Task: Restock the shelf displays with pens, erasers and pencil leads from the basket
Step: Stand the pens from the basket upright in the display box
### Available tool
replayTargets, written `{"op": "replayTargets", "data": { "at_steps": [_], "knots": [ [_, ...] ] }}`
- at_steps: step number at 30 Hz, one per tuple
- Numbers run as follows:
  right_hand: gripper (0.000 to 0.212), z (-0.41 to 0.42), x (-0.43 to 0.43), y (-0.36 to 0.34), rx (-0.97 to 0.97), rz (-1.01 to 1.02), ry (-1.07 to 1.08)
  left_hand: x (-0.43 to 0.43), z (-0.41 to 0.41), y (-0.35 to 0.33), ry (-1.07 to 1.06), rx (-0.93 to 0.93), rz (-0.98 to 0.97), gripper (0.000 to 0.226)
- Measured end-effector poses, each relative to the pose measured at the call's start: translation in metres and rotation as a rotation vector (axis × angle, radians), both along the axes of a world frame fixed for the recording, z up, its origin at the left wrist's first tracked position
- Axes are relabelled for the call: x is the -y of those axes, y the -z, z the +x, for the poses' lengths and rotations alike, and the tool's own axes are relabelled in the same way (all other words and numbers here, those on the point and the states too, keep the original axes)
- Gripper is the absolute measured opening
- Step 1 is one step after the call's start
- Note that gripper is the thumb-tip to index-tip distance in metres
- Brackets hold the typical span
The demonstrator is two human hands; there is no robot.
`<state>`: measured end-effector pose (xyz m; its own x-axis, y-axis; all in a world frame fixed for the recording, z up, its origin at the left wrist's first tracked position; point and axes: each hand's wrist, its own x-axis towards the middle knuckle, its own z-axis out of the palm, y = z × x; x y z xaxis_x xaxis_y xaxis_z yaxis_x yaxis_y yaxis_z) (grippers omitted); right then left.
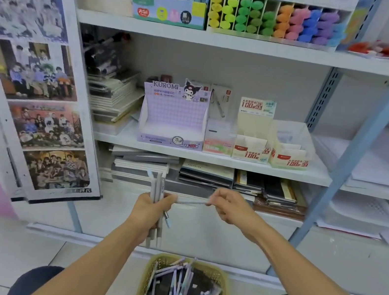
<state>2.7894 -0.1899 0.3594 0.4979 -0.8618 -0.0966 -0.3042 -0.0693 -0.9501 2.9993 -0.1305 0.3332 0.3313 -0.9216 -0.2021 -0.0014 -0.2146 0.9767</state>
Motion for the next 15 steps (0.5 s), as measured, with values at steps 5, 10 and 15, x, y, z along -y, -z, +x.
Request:
{"op": "replayTargets", "data": {
  "at_steps": [5,10,15],
  "knots": [
    [0.018,0.018,0.009,-0.024,0.423,-0.016,0.097,0.01,0.009,-0.019,-0.014,-0.08,0.006,0.036],
    [0.018,0.049,0.05,-0.06,0.413,-0.188,0.248,0.037,0.031,-0.039,-0.013,-0.071,-0.015,0.03],
    [0.02,0.048,0.12,-0.102,0.168,-0.448,0.399,0.083,0.052,-0.06,0.0,0.007,-0.062,0.015]
  ]
}}
